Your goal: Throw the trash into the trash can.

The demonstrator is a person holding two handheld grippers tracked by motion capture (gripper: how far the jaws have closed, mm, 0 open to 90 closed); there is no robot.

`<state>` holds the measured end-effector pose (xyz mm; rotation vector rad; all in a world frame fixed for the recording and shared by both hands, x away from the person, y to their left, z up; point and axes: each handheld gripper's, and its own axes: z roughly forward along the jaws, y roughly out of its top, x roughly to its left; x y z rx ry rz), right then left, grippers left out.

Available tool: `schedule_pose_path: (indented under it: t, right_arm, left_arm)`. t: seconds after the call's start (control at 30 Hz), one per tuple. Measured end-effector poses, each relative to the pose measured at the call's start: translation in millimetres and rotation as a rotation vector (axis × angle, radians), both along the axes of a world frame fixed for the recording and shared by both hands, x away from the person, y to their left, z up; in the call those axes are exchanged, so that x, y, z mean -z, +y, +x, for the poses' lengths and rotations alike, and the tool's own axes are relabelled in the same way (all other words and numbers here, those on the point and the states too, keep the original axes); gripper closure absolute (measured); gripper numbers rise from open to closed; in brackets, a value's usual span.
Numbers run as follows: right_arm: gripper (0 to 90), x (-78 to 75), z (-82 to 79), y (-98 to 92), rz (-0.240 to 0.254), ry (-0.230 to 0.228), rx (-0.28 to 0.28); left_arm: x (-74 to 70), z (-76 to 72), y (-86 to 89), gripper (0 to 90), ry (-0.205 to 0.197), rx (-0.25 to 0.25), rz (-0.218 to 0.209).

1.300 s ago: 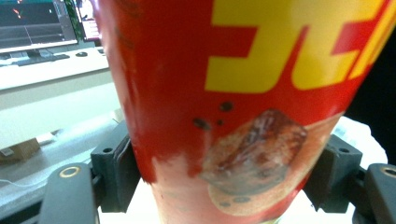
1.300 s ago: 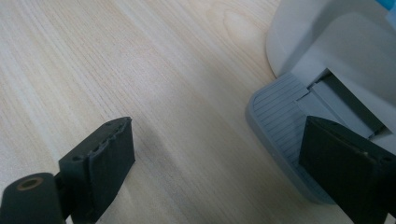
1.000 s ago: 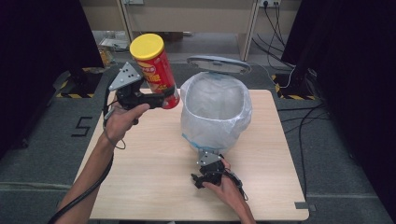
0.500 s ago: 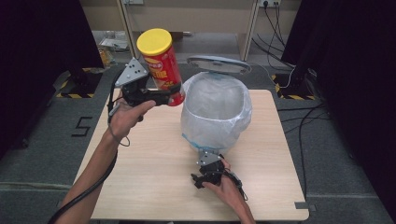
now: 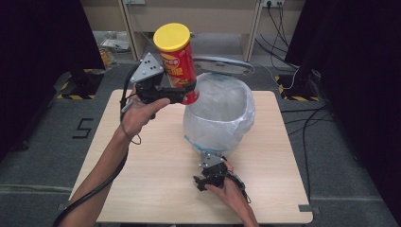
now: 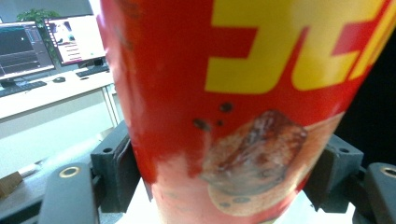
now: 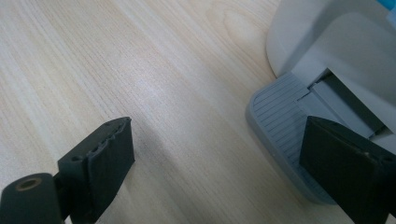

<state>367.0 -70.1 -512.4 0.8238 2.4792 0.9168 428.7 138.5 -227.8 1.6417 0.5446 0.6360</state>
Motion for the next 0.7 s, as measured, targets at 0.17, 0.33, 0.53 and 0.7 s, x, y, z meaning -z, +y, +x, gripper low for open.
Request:
schedule_pose_path:
  t: [0.17,0.33,0.53,0.7]
  right_arm:
    - [10.3,0.0,0.0,0.0,0.0,0.0,0.0]
    - [10.3,0.0,0.0,0.1,0.0,0.0,0.0]
    - [10.3,0.0,0.0,0.1,0.0,0.0,0.0]
    - [10.3,0.0,0.1,0.0,0.0,0.0,-0.001]
  left_arm:
    - [0.4,0.8,-10.3,24.1,0.002,0.017,-0.001]
    - [4.4,1.8,-22.5,24.1,0.013,0.04,0.002]
    - [8.6,2.9,-37.3,24.1,0.019,0.063,0.009]
    - [14.7,4.7,-49.7,24.1,0.03,0.076,0.025]
